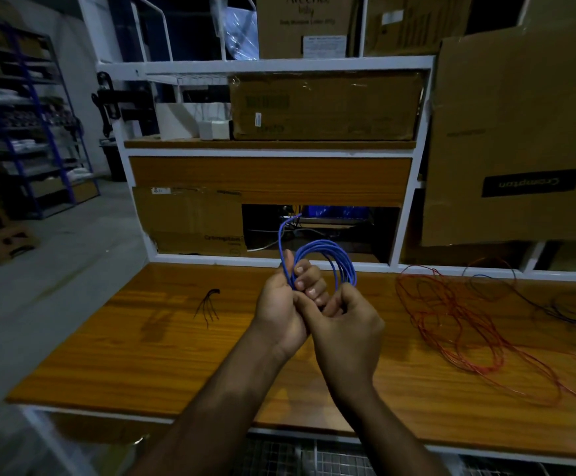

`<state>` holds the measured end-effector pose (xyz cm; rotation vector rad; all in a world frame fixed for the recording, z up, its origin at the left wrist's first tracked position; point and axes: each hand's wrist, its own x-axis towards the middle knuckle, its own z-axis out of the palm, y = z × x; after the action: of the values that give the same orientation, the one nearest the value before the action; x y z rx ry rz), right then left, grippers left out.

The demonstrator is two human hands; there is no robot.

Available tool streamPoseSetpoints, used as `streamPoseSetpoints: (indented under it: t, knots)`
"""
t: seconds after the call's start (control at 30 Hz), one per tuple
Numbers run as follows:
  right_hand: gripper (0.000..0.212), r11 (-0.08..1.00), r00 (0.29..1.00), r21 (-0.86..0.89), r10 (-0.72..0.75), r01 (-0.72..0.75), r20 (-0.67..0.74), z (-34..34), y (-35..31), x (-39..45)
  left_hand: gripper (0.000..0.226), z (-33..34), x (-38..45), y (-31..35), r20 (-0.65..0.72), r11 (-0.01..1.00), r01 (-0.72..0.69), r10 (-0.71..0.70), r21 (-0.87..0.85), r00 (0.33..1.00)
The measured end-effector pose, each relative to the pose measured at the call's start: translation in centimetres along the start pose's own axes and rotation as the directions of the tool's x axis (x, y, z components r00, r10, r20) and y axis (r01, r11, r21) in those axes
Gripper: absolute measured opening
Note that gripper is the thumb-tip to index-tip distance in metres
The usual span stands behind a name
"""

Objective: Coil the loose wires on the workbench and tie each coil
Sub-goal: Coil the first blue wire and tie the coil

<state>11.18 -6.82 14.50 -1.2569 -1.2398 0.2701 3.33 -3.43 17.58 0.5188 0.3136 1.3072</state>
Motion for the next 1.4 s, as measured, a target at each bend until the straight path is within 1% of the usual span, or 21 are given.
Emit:
streamPoseSetpoints:
  t: [0.03, 0.1, 0.17, 0.2, 0.33, 0.47, 0.6, 0.63, 0.67, 0.7, 0.73, 0.8, 0.87, 0.93, 1.0, 1.13, 1.2, 1.23, 1.27, 1.33, 1.4]
  knots:
    - [0.050, 0.999, 0.999, -0.012, -0.038, 0.038, 0.024, -0.2, 0.1, 0.3, 0.044, -0.1, 0.0, 0.1, -0.005, 1.000, 0.009, -0.009, -0.003, 1.000]
    - [0.047, 0.988, 0.986, 0.069, -0.141, 0.135, 0.091, -1.0, 0.2, 1.0, 0.048, -0.1, 0.1, 0.7, -0.008, 0.999, 0.025, -0.025, -0.025, 1.000]
    - [0.036, 0.964, 0.965, 0.160, -0.232, 0.211, 0.121, -2.1, 0.0, 2.3, 0.048, -0.1, 0.4, 1.5, 0.006, 0.998, 0.054, -0.054, -0.036, 0.999]
    - [0.031, 0.952, 0.953, 0.155, -0.281, 0.263, 0.111, -2.7, -0.1, 3.1, 0.045, -0.1, 0.5, 1.8, 0.015, 0.998, 0.068, -0.068, -0.003, 0.998]
    - [0.014, 0.834, 0.837, -0.082, -0.539, 0.546, 0.092, -3.4, -0.8, 6.5, 0.043, -0.1, 0.4, 1.1, -0.032, 0.989, 0.117, -0.114, 0.092, 0.993]
    - [0.024, 0.782, 0.776, -0.104, -0.574, 0.614, 0.262, -2.0, -0.2, 7.1, 0.043, 0.7, 0.4, 0.3, -0.117, 0.973, 0.103, -0.080, 0.206, 0.990]
    - [0.037, 0.638, 0.622, -0.145, -0.634, 0.757, 0.459, -2.8, 0.0, 9.1, 0.040, 0.3, 0.3, 0.6, -0.094, 0.963, 0.161, -0.144, 0.216, 0.985]
    - [0.034, 0.649, 0.626, -0.146, -0.611, 0.747, 0.485, -3.1, -0.2, 9.9, 0.039, 0.1, 0.3, 0.7, -0.070, 0.961, 0.177, -0.165, 0.214, 0.984]
    - [0.029, 0.702, 0.652, -0.130, -0.553, 0.700, 0.520, -3.6, -0.5, 10.6, 0.037, 0.0, 0.3, 0.8, -0.047, 0.960, 0.187, -0.181, 0.207, 0.982]
    - [0.026, 0.776, 0.673, -0.106, -0.461, 0.622, 0.578, -4.2, -0.7, 11.4, 0.035, -0.1, 0.4, 1.0, -0.025, 0.961, 0.193, -0.192, 0.196, 0.981]
    - [0.025, 0.843, 0.661, -0.087, -0.348, 0.531, 0.665, -4.7, -0.6, 12.1, 0.033, -0.1, 0.4, 1.3, -0.005, 0.964, 0.193, -0.196, 0.181, 0.981]
    - [0.024, 0.941, 0.564, -0.050, -0.157, 0.334, 0.811, -6.0, 0.3, 13.0, 0.032, -0.4, 0.3, 2.0, 0.022, 0.972, 0.187, -0.192, 0.146, 0.981]
    - [0.020, 0.993, 0.521, 0.042, -0.091, 0.106, 0.849, -7.1, 1.6, 13.1, 0.036, -0.7, 0.2, 2.9, 0.031, 0.981, 0.164, -0.168, 0.104, 0.985]
    - [0.020, 0.995, 0.558, 0.094, -0.057, -0.037, 0.828, -7.8, 2.8, 12.5, 0.042, -1.0, 0.3, 3.7, 0.029, 0.990, 0.125, -0.127, 0.071, 0.991]
    - [0.019, 0.989, 0.603, 0.099, -0.013, -0.109, 0.797, -7.9, 3.9, 11.0, 0.044, -1.2, 0.4, 4.4, 0.034, 0.995, 0.089, -0.090, 0.043, 0.995]
    - [0.015, 0.928, 0.672, 0.135, 0.144, -0.346, 0.726, -6.3, 4.4, 6.8, 0.045, -1.2, 0.8, 4.4, 0.037, 0.997, 0.070, -0.070, 0.018, 0.997]
    - [0.016, 0.953, 0.798, 0.127, 0.152, -0.275, 0.583, -5.3, 4.0, 5.2, 0.046, -1.0, 1.1, 3.8, 0.026, 0.998, 0.067, -0.067, 0.005, 0.997]
    - [0.016, 0.980, 0.861, 0.088, 0.110, -0.176, 0.497, -4.9, 3.7, 4.6, 0.046, -0.9, 1.2, 3.5, 0.021, 0.998, 0.063, -0.063, -0.005, 0.998]
    - [0.015, 0.998, 0.898, 0.035, 0.037, -0.058, 0.439, -4.6, 3.5, 4.1, 0.045, -0.9, 1.4, 3.1, 0.017, 0.998, 0.060, -0.059, -0.013, 0.998]
    - [0.009, 0.990, 0.897, -0.037, -0.105, 0.134, 0.429, -4.3, 2.9, 3.5, 0.044, -0.8, 1.6, 2.6, 0.017, 0.998, 0.057, -0.057, -0.022, 0.998]
    - [0.009, 0.984, 0.855, -0.017, -0.144, 0.176, 0.499, -4.5, 2.6, 3.2, 0.043, -0.9, 1.6, 2.5, 0.022, 0.998, 0.052, -0.052, -0.033, 0.998]
